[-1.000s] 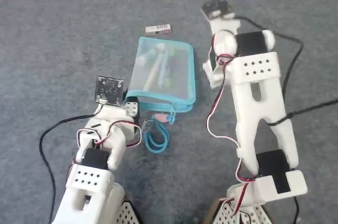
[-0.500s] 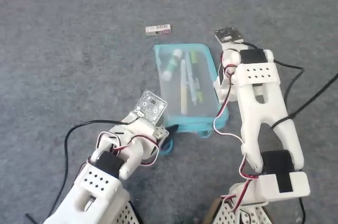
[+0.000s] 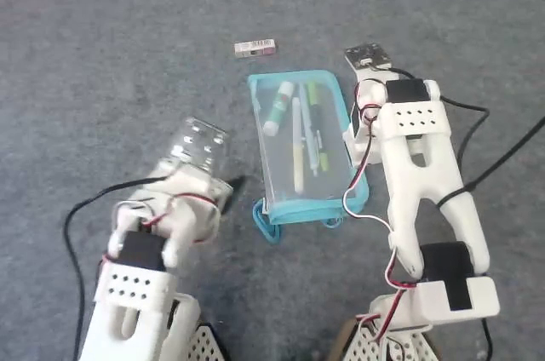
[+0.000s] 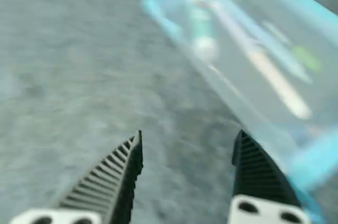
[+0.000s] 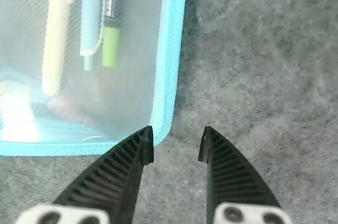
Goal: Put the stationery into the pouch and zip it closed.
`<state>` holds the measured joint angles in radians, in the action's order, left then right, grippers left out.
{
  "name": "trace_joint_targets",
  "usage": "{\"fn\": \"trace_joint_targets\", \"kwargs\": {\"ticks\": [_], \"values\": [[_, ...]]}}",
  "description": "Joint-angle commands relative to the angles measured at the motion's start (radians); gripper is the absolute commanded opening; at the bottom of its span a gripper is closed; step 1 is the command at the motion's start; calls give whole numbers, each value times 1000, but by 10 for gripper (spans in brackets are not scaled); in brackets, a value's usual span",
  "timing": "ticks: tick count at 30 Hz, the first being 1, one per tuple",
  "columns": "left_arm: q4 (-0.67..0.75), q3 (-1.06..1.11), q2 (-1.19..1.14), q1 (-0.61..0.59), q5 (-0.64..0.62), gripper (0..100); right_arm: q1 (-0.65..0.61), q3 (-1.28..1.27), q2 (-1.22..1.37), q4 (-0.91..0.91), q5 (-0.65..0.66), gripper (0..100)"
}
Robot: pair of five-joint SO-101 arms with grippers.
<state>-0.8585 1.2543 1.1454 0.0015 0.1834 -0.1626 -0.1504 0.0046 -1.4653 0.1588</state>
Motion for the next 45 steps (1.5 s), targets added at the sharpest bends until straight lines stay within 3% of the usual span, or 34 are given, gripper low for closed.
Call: {"fn": "trace_joint_targets", "kwargs": {"ticks": [1, 8, 11, 14, 18, 24, 27, 34, 41, 45], "values": [[198, -68, 6, -110, 8, 262, 13, 9, -61, 2, -12, 141], [850, 62, -12, -83, -115, 258, 7, -60, -59, 65, -11, 141], [942, 73, -112, -66, -117, 209, 12, -109, -68, 108, -9, 141], [901, 27, -215, -101, -124, 160, 31, -109, -99, 96, -14, 137], [741, -24, -167, -193, -124, 152, 74, -130, -285, 62, -12, 136], [497, 48, 147, -233, -121, 152, 77, -439, -693, 188, 0, 139], [446, 165, 333, -235, -118, 152, 85, -621, -860, 257, 91, 140], [295, 435, 700, -236, -118, 152, 85, -870, -1017, 272, 129, 140], [190, 433, 649, -235, -118, 152, 91, -1079, -1124, 371, 121, 139], [123, 433, 651, -236, -117, 152, 170, -1203, -1239, 415, 123, 140]]}}
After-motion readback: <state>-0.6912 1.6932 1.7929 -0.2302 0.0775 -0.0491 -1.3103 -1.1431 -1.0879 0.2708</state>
